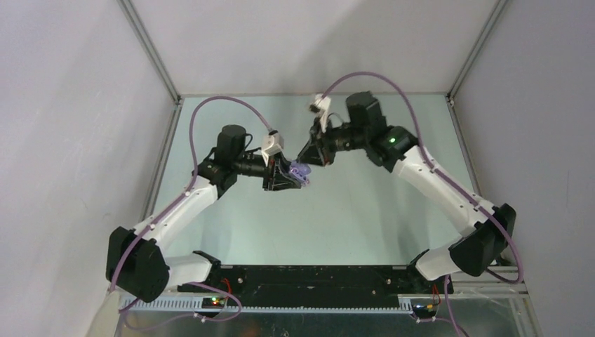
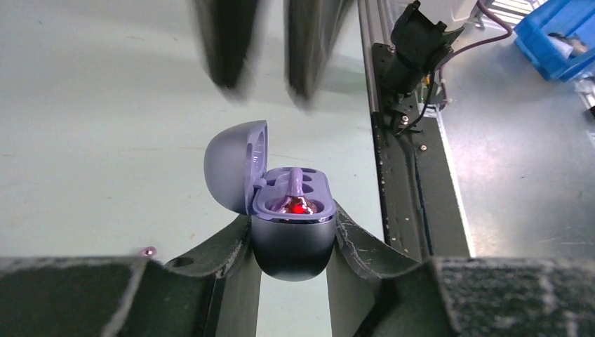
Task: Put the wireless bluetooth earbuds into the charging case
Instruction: Adjust the left earbud in the left side groove of the charging case, then move the right earbud to the center of the board.
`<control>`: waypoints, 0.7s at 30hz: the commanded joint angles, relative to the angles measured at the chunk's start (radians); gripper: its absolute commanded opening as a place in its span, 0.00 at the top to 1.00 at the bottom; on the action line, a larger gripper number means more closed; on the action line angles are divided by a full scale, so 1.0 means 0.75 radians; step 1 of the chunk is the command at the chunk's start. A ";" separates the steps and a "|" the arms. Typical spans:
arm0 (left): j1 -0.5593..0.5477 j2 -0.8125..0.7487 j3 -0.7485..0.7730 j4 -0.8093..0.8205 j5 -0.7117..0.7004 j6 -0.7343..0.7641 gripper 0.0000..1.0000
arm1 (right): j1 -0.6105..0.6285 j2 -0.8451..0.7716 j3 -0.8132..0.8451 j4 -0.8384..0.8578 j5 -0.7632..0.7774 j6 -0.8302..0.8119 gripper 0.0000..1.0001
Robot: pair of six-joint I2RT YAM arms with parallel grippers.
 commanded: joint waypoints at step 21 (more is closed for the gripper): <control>0.180 -0.216 0.131 -0.299 0.075 0.328 1.00 | -0.279 0.885 0.703 -0.718 0.163 -0.383 0.15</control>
